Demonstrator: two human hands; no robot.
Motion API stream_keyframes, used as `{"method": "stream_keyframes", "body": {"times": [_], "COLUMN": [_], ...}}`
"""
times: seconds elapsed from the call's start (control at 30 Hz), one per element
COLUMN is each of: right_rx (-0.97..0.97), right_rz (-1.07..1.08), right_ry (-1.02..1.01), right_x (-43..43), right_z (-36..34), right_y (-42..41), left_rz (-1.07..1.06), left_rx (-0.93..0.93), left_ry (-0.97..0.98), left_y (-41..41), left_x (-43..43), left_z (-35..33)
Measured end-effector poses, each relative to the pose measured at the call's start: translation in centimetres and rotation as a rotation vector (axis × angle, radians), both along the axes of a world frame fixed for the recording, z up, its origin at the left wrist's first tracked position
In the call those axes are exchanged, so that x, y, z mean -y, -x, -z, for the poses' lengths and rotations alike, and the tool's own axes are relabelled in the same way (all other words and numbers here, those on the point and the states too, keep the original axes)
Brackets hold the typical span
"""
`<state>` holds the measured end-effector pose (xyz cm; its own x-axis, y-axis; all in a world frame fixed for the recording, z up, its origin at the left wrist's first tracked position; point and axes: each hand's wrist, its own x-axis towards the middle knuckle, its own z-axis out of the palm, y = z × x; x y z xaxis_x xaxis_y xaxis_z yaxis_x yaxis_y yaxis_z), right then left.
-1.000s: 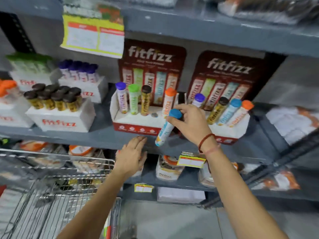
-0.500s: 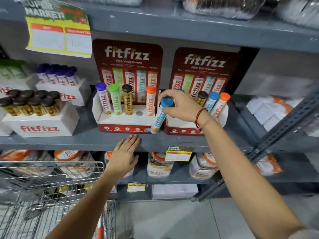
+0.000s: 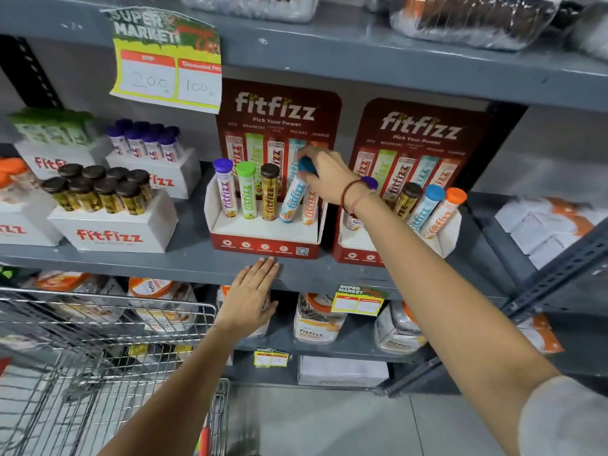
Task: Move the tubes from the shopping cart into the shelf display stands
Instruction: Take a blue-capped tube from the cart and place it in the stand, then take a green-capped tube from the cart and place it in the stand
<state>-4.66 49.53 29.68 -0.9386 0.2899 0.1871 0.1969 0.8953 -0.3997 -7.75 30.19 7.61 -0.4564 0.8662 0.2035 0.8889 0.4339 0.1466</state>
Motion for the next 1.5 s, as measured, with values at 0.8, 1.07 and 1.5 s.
{"method": "stream_keyframes", "body": {"times": [0.8, 1.07, 1.5], "right_rx": [0.179, -0.349, 0.241], "right_rz": [0.039, 0.207, -0.323], "right_ry": [-0.110, 0.188, 0.283], "right_x": [0.6, 4.5, 22.3], "right_z": [0.4, 5.6, 21.1], "right_y": [2.9, -1.2, 2.8], "left_rz": [0.020, -0.140, -0.723], "left_rx": [0.053, 0.177, 0.390], "left_ry": [-0.048, -0.304, -0.252], "left_y": [0.1, -0.1, -5.1], "left_x": [0.2, 5.4, 21.5], "left_z": [-0.5, -2.8, 2.2]}}
